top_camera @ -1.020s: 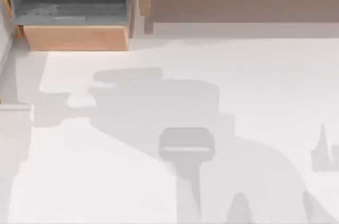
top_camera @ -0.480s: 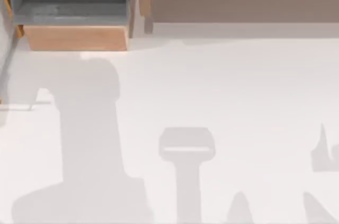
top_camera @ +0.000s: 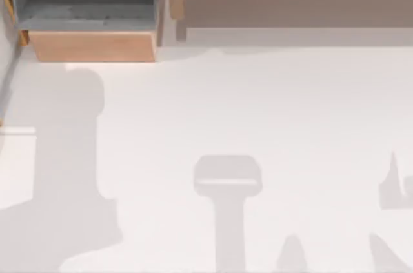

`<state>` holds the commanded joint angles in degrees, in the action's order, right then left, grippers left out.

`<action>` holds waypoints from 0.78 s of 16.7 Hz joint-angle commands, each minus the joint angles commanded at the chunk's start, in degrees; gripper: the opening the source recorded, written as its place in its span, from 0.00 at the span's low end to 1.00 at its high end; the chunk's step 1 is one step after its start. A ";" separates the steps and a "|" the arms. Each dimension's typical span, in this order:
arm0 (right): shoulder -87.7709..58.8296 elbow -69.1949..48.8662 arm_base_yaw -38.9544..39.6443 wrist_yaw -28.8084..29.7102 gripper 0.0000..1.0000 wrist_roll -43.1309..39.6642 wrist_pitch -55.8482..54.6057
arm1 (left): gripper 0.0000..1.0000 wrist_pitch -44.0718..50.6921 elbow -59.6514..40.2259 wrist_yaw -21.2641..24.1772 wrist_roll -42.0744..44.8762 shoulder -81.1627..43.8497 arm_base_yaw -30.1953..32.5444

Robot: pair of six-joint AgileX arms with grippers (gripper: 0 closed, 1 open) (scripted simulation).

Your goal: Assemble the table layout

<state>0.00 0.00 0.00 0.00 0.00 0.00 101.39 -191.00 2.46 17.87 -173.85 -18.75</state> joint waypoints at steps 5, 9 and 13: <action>0.00 0.00 0.00 0.00 1.00 0.00 0.00 | 1.00 -0.07 0.15 -0.03 -0.04 0.00 -0.22; 0.00 0.00 0.00 0.00 1.00 0.00 0.00 | 1.00 -2.75 3.76 0.01 0.28 1.15 -0.30; 0.00 0.00 0.00 0.00 1.00 0.00 0.00 | 1.00 -8.44 14.01 -0.06 0.40 5.60 -0.41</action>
<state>0.00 0.00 0.00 0.00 0.00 0.00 92.95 -176.99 2.40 18.27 -168.25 -19.16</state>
